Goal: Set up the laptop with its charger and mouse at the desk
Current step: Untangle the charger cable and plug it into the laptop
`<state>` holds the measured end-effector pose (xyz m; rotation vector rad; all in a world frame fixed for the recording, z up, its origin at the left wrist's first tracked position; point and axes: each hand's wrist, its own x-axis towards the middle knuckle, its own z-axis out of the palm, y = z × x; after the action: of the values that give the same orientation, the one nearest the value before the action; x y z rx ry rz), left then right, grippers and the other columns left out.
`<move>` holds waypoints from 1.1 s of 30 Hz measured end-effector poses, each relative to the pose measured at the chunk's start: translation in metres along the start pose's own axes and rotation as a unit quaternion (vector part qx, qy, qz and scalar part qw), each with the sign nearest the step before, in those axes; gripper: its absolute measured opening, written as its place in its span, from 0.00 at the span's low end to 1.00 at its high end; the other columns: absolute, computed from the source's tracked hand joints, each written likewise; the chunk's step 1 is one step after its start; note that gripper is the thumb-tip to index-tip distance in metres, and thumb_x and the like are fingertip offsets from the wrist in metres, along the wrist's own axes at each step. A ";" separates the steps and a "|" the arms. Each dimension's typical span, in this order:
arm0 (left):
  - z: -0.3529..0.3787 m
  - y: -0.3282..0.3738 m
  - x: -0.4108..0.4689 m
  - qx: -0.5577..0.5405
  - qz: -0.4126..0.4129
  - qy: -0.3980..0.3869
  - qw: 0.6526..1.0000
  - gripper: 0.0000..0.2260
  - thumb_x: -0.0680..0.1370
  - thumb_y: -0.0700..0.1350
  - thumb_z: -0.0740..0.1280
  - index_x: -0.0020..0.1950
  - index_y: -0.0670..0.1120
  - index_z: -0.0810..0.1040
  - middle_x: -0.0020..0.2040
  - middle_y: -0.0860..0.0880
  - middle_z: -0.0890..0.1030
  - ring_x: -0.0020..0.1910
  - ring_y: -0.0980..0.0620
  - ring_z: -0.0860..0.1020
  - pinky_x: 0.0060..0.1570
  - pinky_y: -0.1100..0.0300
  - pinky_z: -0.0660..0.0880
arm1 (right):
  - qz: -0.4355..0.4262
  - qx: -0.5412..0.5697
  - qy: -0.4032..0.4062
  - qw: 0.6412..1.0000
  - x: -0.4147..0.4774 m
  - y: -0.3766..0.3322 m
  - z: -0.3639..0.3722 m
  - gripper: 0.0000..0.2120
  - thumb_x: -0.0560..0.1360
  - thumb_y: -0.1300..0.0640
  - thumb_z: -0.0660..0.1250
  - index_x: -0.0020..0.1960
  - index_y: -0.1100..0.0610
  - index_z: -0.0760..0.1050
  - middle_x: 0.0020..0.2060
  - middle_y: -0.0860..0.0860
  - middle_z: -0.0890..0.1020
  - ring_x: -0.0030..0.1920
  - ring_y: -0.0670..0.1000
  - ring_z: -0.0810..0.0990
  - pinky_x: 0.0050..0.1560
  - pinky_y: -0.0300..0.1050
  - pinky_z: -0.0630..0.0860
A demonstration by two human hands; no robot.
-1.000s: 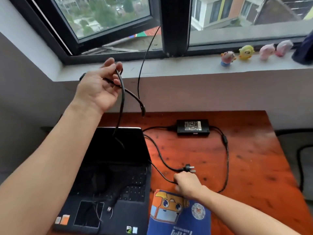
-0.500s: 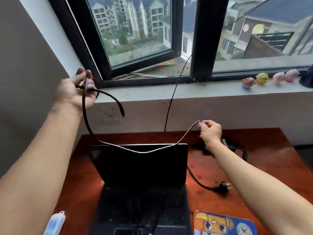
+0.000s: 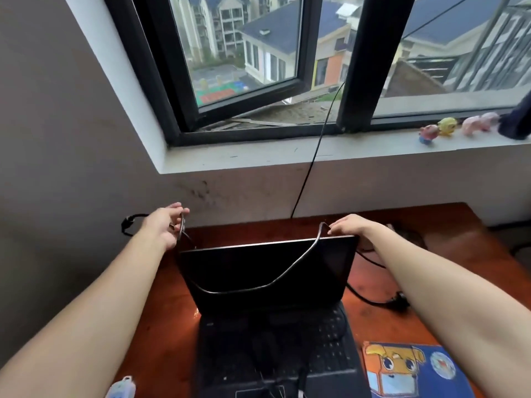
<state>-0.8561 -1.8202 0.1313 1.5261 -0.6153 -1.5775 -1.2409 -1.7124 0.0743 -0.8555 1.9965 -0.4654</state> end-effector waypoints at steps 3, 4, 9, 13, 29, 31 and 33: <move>-0.021 -0.018 0.007 0.074 -0.018 0.082 0.994 0.09 0.80 0.38 0.61 0.39 0.43 0.69 0.32 0.45 0.73 0.11 0.60 0.61 0.13 0.71 0.54 | 0.002 -0.087 -0.027 0.996 0.002 0.006 -0.003 0.17 0.74 0.72 0.60 0.61 0.71 0.75 0.53 0.61 0.82 0.47 0.55 0.80 0.44 0.42 0.76; -0.030 -0.019 0.006 0.079 -0.002 0.117 0.990 0.10 0.80 0.39 0.61 0.38 0.43 0.69 0.29 0.46 0.71 0.11 0.60 0.60 0.14 0.73 0.52 | -0.012 -0.123 -0.003 0.992 0.002 0.002 -0.007 0.16 0.74 0.71 0.59 0.60 0.71 0.76 0.50 0.62 0.82 0.45 0.54 0.79 0.46 0.46 0.77; -0.056 0.003 -0.010 0.070 0.075 0.173 0.979 0.15 0.82 0.46 0.57 0.37 0.43 0.73 0.13 0.56 0.61 0.11 0.59 0.55 0.19 0.76 0.50 | -0.235 -0.221 0.053 0.945 -0.036 -0.073 -0.008 0.14 0.72 0.53 0.69 0.57 0.48 0.80 0.56 0.47 0.83 0.56 0.51 0.81 0.60 0.47 0.75; -0.087 0.020 -0.030 0.047 0.129 0.199 0.970 0.13 0.82 0.45 0.57 0.39 0.43 0.73 0.14 0.57 0.59 0.12 0.60 0.55 0.18 0.75 0.50 | -0.399 -0.340 -0.151 0.838 -0.098 -0.113 0.077 0.27 0.59 0.32 0.71 0.55 0.42 0.78 0.53 0.41 0.81 0.56 0.45 0.78 0.56 0.48 0.76; -0.223 0.031 -0.026 -0.004 0.108 0.152 0.983 0.13 0.82 0.45 0.58 0.40 0.43 0.73 0.15 0.56 0.59 0.13 0.60 0.56 0.17 0.72 0.49 | -0.297 -0.320 -0.025 0.899 -0.110 -0.215 0.230 0.09 0.64 0.57 0.72 0.43 0.46 0.79 0.46 0.49 0.83 0.49 0.53 0.82 0.43 0.41 0.73; -0.242 0.037 -0.015 0.000 0.103 0.138 0.985 0.12 0.82 0.45 0.59 0.40 0.43 0.73 0.15 0.57 0.60 0.13 0.60 0.56 0.17 0.73 0.50 | -0.329 -0.301 0.022 0.895 -0.110 -0.241 0.238 0.13 0.68 0.60 0.67 0.47 0.46 0.82 0.49 0.50 0.84 0.52 0.55 0.81 0.47 0.42 0.75; -0.260 0.041 -0.007 0.014 0.098 0.129 0.987 0.11 0.82 0.45 0.59 0.41 0.43 0.74 0.15 0.56 0.61 0.13 0.60 0.57 0.16 0.73 0.50 | -0.367 -0.307 0.100 0.872 -0.110 -0.268 0.244 0.15 0.71 0.62 0.63 0.49 0.46 0.82 0.50 0.52 0.83 0.52 0.57 0.81 0.46 0.43 0.74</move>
<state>-0.5951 -1.7839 0.1321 1.6059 -0.6215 -1.2060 -0.8903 -1.8175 0.1711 -2.0742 1.9671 -0.3303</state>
